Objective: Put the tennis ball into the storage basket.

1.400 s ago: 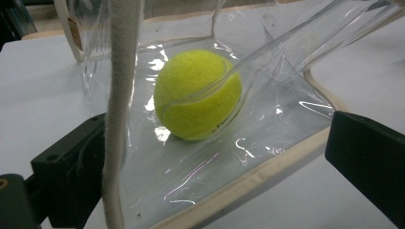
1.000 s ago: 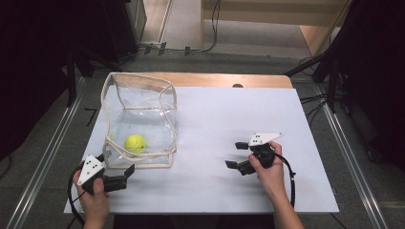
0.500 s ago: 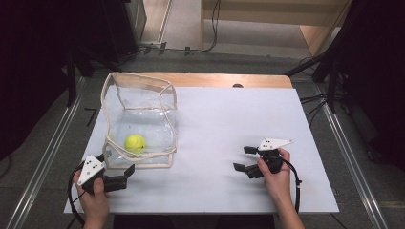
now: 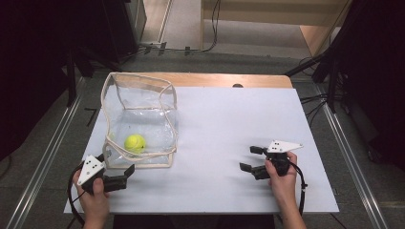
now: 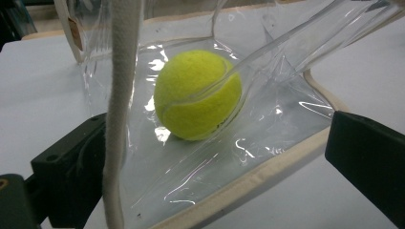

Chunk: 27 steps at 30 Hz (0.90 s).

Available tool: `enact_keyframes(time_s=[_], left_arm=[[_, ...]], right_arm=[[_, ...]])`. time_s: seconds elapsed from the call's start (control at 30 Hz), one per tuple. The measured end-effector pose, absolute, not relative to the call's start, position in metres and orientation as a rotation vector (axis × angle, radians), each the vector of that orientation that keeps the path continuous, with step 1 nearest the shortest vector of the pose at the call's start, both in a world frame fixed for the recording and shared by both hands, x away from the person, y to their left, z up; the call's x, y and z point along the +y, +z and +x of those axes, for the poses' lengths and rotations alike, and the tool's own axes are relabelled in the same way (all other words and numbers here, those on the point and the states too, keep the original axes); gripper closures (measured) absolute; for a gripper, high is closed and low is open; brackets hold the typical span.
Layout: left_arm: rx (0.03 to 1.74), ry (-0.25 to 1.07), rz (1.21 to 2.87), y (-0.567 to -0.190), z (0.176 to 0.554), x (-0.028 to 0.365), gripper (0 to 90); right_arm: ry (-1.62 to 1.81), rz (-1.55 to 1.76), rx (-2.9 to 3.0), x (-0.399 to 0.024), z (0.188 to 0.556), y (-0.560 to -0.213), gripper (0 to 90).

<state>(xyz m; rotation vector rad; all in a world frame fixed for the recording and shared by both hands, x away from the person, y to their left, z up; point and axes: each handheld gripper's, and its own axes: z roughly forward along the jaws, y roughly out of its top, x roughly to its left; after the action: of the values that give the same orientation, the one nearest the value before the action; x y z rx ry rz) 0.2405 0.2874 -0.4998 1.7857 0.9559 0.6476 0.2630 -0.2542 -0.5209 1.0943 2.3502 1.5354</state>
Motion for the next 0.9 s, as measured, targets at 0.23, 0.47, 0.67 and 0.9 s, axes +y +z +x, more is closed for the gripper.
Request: enact_keyframes(time_s=[0.23, 0.47, 0.67, 0.9], left_arm=[[0.956, 0.647, 1.788, -0.5, 0.241, 0.288, 0.0], [0.959, 0.647, 1.786, -0.5, 0.241, 0.288, 0.0], [0.957, 0.645, 1.782, -0.5, 0.241, 0.288, 0.0], [0.958, 0.645, 1.78, -0.5, 0.241, 0.288, 0.0]], right_arm=[[1.547, 1.145, 2.297, -0.268, 0.259, -0.519, 10.8], [1.565, 1.191, 2.245, -0.283, 0.252, -0.519, 10.8], [1.571, 1.213, 2.228, -0.288, 0.251, -0.522, 10.8], [1.578, 1.21, 2.208, -0.288, 0.25, -0.523, 10.8]])
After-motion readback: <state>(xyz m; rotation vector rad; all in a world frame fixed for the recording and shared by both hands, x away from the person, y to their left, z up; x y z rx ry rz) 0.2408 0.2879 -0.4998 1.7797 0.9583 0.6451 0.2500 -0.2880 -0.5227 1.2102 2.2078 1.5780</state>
